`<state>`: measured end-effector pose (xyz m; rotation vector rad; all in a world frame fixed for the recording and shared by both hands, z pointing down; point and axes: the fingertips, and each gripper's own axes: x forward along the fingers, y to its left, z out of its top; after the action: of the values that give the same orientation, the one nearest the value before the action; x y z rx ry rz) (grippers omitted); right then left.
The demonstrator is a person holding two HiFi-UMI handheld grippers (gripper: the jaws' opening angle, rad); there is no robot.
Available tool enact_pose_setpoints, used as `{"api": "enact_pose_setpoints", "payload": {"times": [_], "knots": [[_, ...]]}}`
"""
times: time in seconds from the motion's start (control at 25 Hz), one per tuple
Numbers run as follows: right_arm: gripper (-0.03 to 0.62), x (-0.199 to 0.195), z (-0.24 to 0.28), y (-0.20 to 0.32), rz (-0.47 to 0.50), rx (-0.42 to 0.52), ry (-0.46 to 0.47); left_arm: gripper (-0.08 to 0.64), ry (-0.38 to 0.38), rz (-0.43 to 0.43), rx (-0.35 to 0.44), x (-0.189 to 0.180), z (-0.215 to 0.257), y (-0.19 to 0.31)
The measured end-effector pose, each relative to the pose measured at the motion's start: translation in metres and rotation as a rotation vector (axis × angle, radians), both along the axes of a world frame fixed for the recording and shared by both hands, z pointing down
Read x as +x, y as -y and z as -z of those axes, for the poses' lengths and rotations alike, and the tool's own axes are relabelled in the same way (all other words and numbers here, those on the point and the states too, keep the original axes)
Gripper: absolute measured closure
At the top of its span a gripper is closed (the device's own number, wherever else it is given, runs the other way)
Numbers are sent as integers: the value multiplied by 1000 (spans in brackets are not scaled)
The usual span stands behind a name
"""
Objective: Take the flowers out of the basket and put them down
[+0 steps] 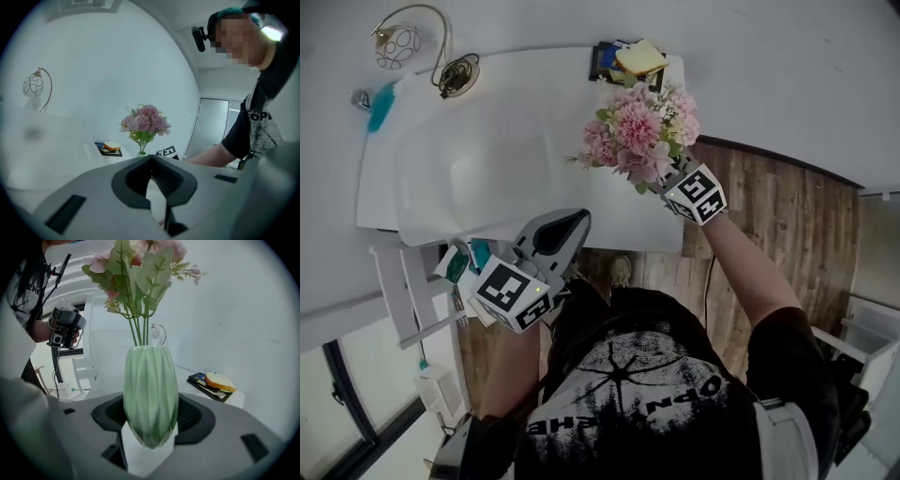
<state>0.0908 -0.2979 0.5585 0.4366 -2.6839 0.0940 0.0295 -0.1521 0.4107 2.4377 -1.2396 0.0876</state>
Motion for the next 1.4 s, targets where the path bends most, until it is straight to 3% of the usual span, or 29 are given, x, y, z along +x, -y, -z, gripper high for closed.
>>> {"api": "enact_pose_setpoints", "payload": {"times": [0.48, 1.4], "knots": [[308, -22, -49, 14, -75, -32, 31, 548, 19, -112, -91, 24, -33, -7], [308, -29, -62, 20, -140, -53, 79, 548, 7, -103, -141, 25, -54, -14]]}}
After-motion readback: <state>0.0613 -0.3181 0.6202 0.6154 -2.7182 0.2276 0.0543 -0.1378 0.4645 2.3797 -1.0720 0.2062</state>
